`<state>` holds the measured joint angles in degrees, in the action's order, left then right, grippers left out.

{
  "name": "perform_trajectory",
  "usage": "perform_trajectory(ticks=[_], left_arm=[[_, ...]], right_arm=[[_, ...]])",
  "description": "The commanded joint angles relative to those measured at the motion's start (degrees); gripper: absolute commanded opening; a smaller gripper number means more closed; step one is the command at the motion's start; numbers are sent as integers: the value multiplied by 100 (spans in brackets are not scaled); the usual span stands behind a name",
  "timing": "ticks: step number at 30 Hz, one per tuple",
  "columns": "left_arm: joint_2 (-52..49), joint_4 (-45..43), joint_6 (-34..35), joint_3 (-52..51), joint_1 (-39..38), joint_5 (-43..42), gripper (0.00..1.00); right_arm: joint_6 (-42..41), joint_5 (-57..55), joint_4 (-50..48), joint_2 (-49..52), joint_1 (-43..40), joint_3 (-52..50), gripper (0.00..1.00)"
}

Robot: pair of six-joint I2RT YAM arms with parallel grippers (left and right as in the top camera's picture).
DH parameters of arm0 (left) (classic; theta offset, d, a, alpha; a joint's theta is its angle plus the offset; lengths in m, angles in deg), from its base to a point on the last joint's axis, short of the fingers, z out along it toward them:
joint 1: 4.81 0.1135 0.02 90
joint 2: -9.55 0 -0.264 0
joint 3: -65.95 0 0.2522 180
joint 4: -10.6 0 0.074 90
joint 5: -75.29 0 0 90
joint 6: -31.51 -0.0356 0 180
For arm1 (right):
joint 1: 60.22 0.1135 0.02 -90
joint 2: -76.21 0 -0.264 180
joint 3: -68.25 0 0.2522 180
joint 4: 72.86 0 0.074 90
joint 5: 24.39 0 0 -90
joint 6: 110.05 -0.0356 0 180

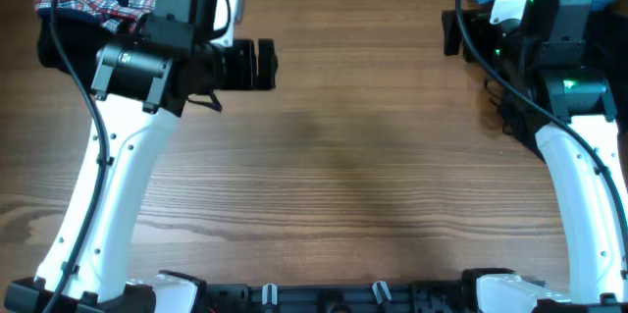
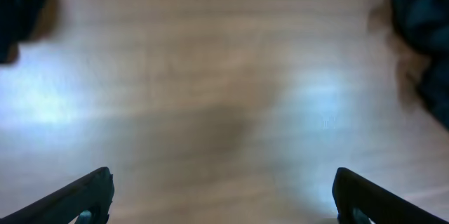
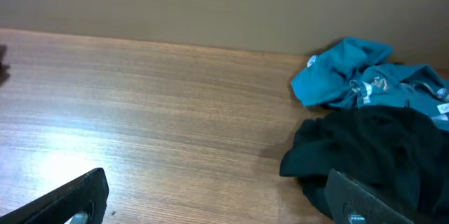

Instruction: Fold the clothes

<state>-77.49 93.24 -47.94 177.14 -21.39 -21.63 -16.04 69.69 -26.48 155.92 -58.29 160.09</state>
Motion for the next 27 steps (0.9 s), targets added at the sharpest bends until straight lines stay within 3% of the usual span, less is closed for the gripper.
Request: perform_trajectory(ticks=[1,8,15,21,27], left_arm=[[85,326,-111,-2,-20,-50,100],[131,1036,-107,-2,90,20,100],[459,481,79,-2,310,33,100],[1108,-1309,-15,-551,588,608,100],[2415,-3665,-118,-2656,1207,503,100]], right_arm=[[35,72,2,55,-20,-20,100],[37,74,2,55,-20,-20,100],[35,74,2,55,-20,-20,100],[37,74,2,55,-20,-20,100],[37,74,2,55,-20,-20,100]])
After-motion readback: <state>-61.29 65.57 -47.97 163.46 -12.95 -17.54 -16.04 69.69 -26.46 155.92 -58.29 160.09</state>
